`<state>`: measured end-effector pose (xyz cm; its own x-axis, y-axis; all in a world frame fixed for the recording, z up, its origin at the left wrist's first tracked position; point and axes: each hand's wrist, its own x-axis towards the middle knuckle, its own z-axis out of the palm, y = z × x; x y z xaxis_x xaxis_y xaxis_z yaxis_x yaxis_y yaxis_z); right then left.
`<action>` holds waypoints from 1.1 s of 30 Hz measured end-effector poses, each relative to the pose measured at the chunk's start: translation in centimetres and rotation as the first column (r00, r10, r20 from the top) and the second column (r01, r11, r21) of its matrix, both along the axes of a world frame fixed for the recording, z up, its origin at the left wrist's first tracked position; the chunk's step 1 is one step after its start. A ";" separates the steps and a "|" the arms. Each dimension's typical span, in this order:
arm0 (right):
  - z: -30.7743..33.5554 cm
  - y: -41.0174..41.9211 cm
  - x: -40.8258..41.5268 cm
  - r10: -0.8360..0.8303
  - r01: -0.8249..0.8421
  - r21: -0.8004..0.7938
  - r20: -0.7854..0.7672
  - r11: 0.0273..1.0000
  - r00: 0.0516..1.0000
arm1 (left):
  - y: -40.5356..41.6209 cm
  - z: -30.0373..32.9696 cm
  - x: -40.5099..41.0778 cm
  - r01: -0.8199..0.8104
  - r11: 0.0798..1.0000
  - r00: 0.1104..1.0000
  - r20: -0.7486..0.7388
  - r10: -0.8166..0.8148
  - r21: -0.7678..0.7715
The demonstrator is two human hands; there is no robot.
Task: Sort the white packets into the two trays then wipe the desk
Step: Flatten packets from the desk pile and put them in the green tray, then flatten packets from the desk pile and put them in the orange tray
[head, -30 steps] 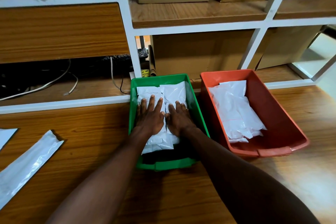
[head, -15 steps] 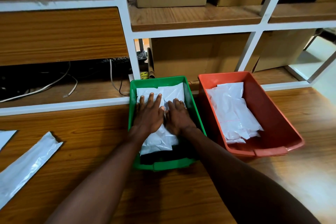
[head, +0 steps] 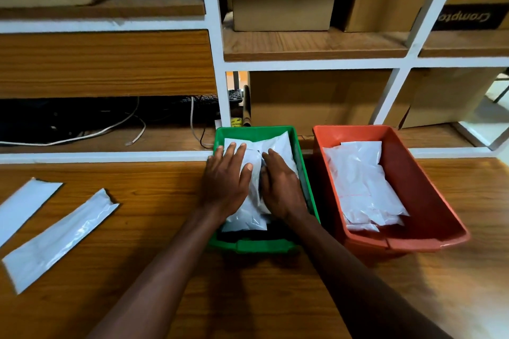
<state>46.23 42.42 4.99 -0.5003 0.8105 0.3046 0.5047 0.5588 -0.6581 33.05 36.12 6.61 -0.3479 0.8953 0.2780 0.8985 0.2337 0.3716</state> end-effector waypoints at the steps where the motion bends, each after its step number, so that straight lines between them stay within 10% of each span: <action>1: 0.2 -0.6 0.3 0.013 -0.013 0.033 -0.022 0.999 1.000 | -0.7 0.4 0.2 -0.013 1.000 1.000 -0.012 0.013 0.003; 15: 0.3 -12.9 3.0 0.155 -0.111 0.306 -0.125 0.945 0.980 | -18.1 1.5 2.1 -0.169 0.979 0.986 0.028 0.167 0.112; 33: -3.1 -38.3 -11.7 0.240 -0.246 0.086 0.074 0.966 0.968 | -46.9 -2.3 -11.0 -0.357 0.932 0.934 -0.042 0.355 -0.056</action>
